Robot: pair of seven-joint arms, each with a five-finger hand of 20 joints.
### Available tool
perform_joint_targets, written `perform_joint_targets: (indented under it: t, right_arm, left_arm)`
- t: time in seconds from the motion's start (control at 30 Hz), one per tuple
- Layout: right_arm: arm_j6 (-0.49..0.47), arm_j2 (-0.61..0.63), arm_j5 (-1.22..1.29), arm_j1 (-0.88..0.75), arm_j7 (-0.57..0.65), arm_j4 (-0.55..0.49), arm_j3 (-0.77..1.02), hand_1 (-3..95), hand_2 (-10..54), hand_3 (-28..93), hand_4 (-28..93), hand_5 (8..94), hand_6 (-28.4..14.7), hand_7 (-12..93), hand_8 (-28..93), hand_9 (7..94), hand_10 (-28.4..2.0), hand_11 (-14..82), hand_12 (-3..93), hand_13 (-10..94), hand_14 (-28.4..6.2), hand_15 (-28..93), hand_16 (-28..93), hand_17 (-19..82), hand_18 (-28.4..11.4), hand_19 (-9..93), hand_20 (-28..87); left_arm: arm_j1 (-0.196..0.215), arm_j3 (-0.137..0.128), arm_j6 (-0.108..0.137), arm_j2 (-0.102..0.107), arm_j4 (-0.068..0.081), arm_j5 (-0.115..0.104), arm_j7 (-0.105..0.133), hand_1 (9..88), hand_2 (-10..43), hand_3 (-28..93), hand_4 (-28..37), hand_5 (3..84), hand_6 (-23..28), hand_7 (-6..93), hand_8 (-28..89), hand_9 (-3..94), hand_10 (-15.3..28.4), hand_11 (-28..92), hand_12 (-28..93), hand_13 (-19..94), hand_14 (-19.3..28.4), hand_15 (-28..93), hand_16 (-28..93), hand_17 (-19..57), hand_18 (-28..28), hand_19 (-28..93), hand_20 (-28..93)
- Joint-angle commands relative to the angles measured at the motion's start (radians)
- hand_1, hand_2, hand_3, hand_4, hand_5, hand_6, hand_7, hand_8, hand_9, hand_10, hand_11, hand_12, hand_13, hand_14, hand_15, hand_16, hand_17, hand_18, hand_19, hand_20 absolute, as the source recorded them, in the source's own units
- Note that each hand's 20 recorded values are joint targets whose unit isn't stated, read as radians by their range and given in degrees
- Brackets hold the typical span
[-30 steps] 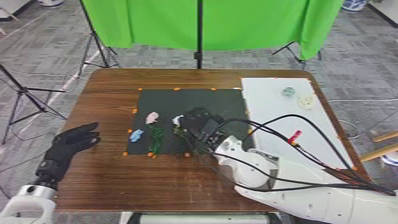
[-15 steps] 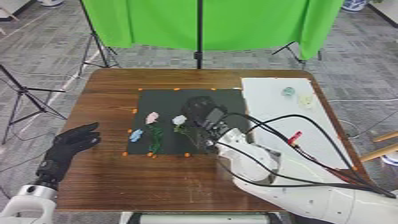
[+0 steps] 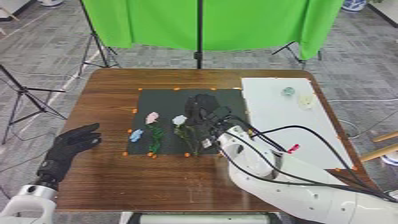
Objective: Arrange flowers
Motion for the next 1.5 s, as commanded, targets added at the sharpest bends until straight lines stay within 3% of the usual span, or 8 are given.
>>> perform_joint_targets:
  t: [0.03,0.63,0.93,1.27,1.47,1.5]
  right_arm:
    - [0.019,0.011,-0.001,-0.037,-0.006,-0.014,0.059,88.9,-9.5,-28,47,80.1,-0.5,28,18,84.6,-10.1,54.4,35.4,93,-1.3,71,38,68,-16.0,93,70]
    - [0.027,0.039,-0.083,-0.038,-0.005,0.047,0.038,88.3,-9.5,-28,48,79.6,-0.1,29,17,84.4,-10.1,54.1,35.3,93,-1.7,71,38,68,-16.4,93,70]
    - [0.007,0.049,-0.045,-0.037,-0.007,0.027,0.046,79.1,-9.5,-28,45,77.7,-1.1,23,14,83.1,-10.7,52.6,35.3,91,-2.2,71,38,66,-16.8,93,70]
    - [-0.01,0.058,-0.037,-0.041,-0.009,0.008,0.068,73.8,-9.5,-28,51,76.9,-0.9,21,12,82.7,-11.0,52.6,35.2,91,-2.5,71,38,66,-17.2,93,70]
    - [0.035,0.071,-0.008,-0.064,0.008,-0.031,0.172,71.7,-9.5,-28,53,76.6,-0.8,21,10,82.3,-11.2,52.4,35.2,90,-2.7,71,38,65,-17.2,93,69]
    - [0.036,0.079,-0.006,-0.067,0.008,-0.041,0.193,57.4,-9.5,12,27,77.0,-0.8,20,10,82.2,-11.2,52.3,34.9,90,-2.5,71,36,65,-17.3,93,70]
  left_arm:
    - [0.003,0.001,-0.017,0.003,0.001,0.002,-0.008,40.8,-9.5,64,-8.1,43.6,4.8,12.8,-7,44.2,13.0,21,11,39,17.3,22,-2,8.7,12.8,9,18]
    - [-0.019,0.021,-0.021,0.01,0.012,0.012,-0.003,40.7,-9.5,64,-8.1,43.5,4.8,12.8,-7,44.2,13.1,21,11,39,17.2,22,-2,8.7,12.8,9,18]
    - [-0.016,0.019,-0.018,0.007,0.011,0.012,-0.001,40.6,-9.5,64,-8.1,43.5,4.8,12.7,-7,44.1,13.0,21,11,39,17.3,22,-2,8.7,12.8,9,18]
    - [-0.02,0.02,-0.019,0.009,0.012,0.012,-0.002,40.6,-9.5,64,-8.1,43.5,4.9,12.6,-7,44.2,13.1,20,11,39,17.3,22,-2,8.7,12.8,9,18]
    - [-0.014,0.015,-0.019,0.007,0.009,0.012,-0.001,40.7,-9.5,64,-8.2,43.4,4.8,12.6,-7,44.2,13.1,20,11,39,17.3,22,-2,8.7,12.8,9,18]
    - [-0.014,0.015,-0.019,0.008,0.009,0.013,-0.001,40.7,-9.5,64,-8.2,43.4,4.8,12.6,-7,44.2,13.1,20,11,39,17.3,22,-2,8.7,12.8,9,18]
